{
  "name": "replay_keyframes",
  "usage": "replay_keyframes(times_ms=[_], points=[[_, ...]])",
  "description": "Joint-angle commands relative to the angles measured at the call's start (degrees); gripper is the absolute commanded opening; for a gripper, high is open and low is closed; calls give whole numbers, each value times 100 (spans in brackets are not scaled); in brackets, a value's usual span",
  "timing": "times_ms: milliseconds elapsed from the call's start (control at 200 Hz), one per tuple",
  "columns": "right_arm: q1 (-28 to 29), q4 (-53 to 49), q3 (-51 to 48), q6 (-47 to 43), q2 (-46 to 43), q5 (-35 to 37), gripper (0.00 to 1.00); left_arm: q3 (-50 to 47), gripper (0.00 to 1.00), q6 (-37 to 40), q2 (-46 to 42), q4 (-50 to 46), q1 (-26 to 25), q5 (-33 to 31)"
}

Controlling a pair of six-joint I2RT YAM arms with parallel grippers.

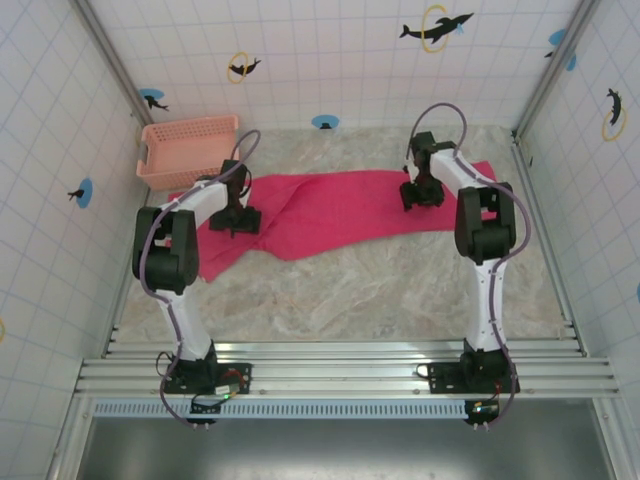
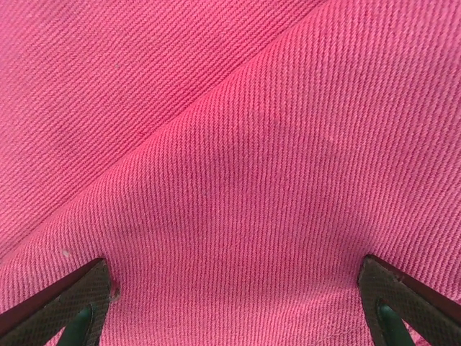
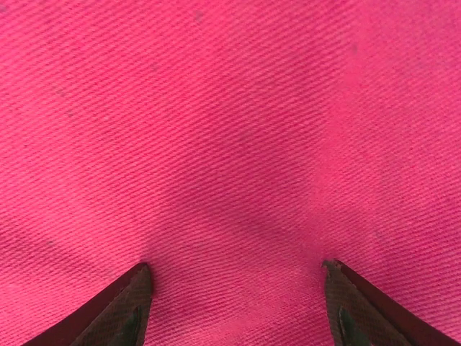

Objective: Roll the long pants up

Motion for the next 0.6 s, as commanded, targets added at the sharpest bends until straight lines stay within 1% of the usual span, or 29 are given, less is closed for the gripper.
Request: replay_keyframes(times_ms=[0,45,70,85,210,290,355,475,596], points=[[-361,-500,-464,-219,-226,378,66,39,90,31,219,-380,-288,-48],[-470,-504,-567,-268,-289,422,66,12,91,45,170,-421,-373,-18],[-530,-508,-627,-293,-331,441,66,-15,96,4,145,-444,-393,22],[-567,-506,-667,-302,-356,445,66,-19,97,-16,128,-469,-395,0],[-843,-469,-916,-400,-543,423,65,-181,97,26,-100,-521,-591,47],[-1012,-465,-1000,-467,-622,448,65,-176,97,82,-199,-668,-842,-175],[-1152,-458,-1048,-521,-663,484,65,-184,97,86,-240,-729,-1059,-194],[-1453,-450,-1066,-599,-693,525,65,-177,97,-40,-125,-777,-1428,72],[-1661,-368,-1111,-636,-708,507,65,-69,97,-157,46,-793,-1801,184]])
